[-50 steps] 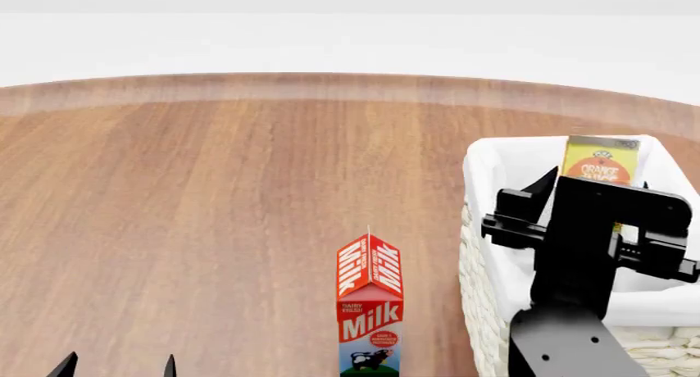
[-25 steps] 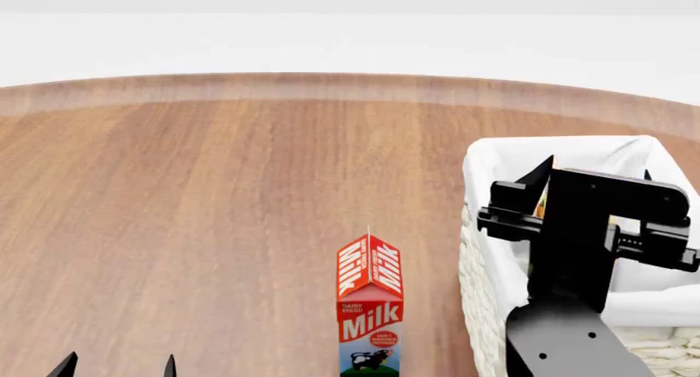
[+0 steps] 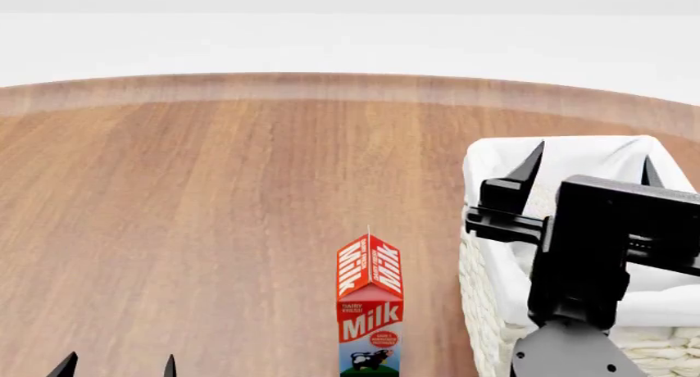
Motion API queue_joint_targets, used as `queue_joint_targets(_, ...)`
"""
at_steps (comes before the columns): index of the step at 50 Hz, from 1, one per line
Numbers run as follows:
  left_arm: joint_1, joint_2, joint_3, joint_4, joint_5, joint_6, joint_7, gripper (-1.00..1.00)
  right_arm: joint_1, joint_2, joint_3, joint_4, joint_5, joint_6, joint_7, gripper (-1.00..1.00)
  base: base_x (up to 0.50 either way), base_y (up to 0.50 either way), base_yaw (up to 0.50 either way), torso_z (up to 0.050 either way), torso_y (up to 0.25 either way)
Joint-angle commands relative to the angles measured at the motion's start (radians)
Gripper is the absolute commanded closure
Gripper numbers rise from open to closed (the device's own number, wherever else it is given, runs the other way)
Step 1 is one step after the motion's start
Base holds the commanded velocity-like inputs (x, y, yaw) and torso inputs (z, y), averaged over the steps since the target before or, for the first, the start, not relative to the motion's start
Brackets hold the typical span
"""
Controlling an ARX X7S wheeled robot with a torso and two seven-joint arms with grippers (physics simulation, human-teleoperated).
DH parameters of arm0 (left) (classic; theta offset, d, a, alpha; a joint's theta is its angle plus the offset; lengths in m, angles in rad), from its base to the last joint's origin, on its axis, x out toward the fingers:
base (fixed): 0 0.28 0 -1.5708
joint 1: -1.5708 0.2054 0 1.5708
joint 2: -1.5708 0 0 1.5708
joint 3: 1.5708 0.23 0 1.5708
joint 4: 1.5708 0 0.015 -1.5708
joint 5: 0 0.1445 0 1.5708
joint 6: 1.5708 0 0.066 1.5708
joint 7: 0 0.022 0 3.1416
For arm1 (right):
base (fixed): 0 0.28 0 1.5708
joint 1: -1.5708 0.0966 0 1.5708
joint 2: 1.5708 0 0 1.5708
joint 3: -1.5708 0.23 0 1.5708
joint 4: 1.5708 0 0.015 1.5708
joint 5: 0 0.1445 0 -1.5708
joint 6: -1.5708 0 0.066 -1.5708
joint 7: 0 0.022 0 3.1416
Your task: Pick up the orange juice, and put it in the basket.
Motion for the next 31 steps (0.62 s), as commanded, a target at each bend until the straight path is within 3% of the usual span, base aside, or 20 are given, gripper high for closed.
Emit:
queue_joint_targets(1,-0.001,-0.001,0.002,0.000,-0.002,0.001,-0.002,-1.00,-0.025,0.084,-0.003,-0.211,-0.002,0.019,0.049,-1.00,0.00,0.00,0.00,0.000,0.000)
queue_joint_targets(31,-0.003,-0.005,0.008,-0.001,-0.005,0.003,-0.006,-1.00,-0.014,0.167,-0.006,-0.472,-0.008,0.076,0.109,-1.00,0.00,0.00,0.00,0.000,0.000)
